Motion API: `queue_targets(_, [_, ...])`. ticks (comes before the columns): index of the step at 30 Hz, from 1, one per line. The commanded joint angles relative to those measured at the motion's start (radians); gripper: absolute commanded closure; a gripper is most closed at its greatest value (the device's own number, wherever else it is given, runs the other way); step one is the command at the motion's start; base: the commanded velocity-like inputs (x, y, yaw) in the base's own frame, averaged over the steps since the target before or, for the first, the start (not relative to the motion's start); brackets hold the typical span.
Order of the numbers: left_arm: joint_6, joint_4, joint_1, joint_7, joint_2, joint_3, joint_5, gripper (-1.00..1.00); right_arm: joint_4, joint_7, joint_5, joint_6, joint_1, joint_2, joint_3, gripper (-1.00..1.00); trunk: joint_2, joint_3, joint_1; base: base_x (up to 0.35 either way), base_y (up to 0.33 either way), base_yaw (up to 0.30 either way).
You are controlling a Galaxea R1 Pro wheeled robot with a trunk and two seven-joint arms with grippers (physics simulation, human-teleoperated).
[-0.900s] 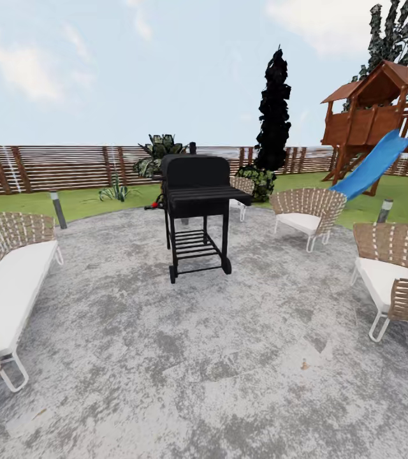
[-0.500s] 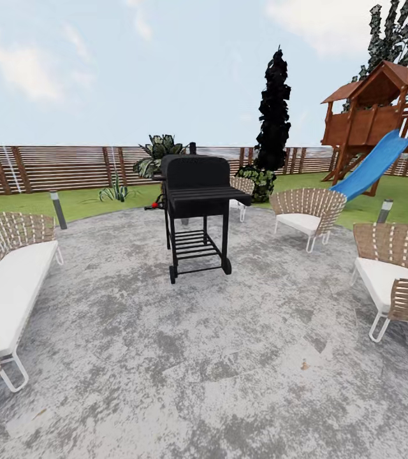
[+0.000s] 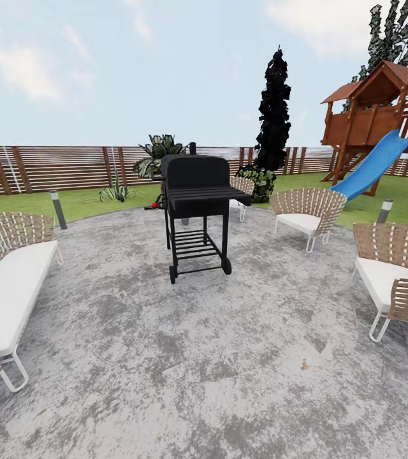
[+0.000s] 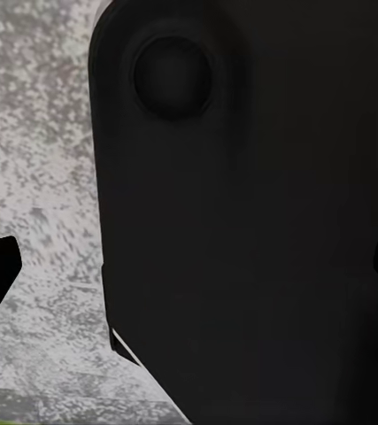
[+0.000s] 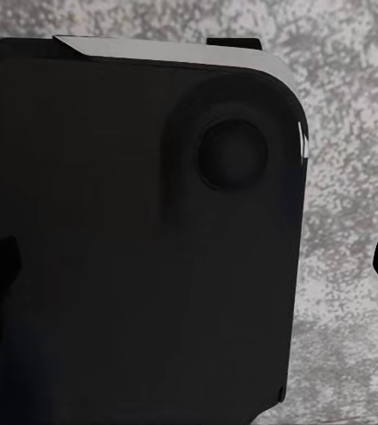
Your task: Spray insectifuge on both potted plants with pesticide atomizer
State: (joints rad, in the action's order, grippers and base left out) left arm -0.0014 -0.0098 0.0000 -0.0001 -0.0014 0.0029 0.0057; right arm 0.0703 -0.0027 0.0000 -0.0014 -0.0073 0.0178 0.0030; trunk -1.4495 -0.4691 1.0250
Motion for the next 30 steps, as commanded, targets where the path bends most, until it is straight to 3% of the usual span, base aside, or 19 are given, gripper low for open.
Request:
queue_targets(1, [0.000, -0.001, 0.000, -0.001, 0.000, 0.000, 0.001, -1.00, 0.000, 0.000, 0.000, 0.000, 0.000, 0.000, 0.000, -1.00, 0.000, -0.001, 0.000, 0.000, 0.000, 0.000])
queue_targets(10, [-0.002, -0.002, 0.000, 0.000, 0.000, 0.000, 0.001, -1.00, 0.003, -0.001, 0.000, -0.007, 0.000, -0.001, 0.002, -1.00, 0.000, -0.001, 0.000, 0.000, 0.000, 0.000])
queue_targets(12, [-0.038, -0.015, -0.004, -0.001, 0.002, 0.000, -0.001, -1.00, 0.003, -0.003, 0.001, -0.044, 0.000, -0.002, 0.004, -1.00, 0.000, -0.001, 0.000, 0.000, 0.000, 0.000])
queue_targets(14, [-0.123, -0.048, -0.006, -0.001, 0.006, 0.000, -0.003, -1.00, 0.004, -0.003, 0.001, -0.107, 0.000, -0.004, 0.003, -1.00, 0.000, -0.001, 0.000, 0.000, 0.000, 0.000])
queue_targets(17, [-0.201, -0.084, -0.008, 0.001, 0.016, 0.001, -0.003, -1.00, 0.012, -0.003, 0.000, -0.167, -0.001, -0.022, 0.000, -1.00, 0.000, -0.001, 0.000, 0.000, 0.000, 0.000])
queue_targets(20, [-0.238, -0.126, -0.008, 0.005, 0.033, 0.001, -0.001, -1.00, 0.070, -0.003, -0.001, -0.216, -0.002, -0.042, -0.001, -1.00, 0.000, -0.001, 0.000, 0.000, 0.000, 0.000])
queue_targets(24, [-0.255, -0.185, -0.019, 0.007, 0.056, 0.003, 0.001, -1.00, 0.226, -0.003, -0.001, -0.259, -0.002, -0.066, -0.003, -1.00, 0.000, -0.001, 0.000, 0.000, 0.000, 0.000])
queue_targets(30, [-0.257, -0.266, -0.093, 0.008, 0.057, 0.003, 0.003, -1.00, 0.385, -0.003, -0.005, -0.274, -0.011, -0.071, -0.005, -1.00, 0.000, -0.001, 0.000, 0.000, 0.000, 0.000])
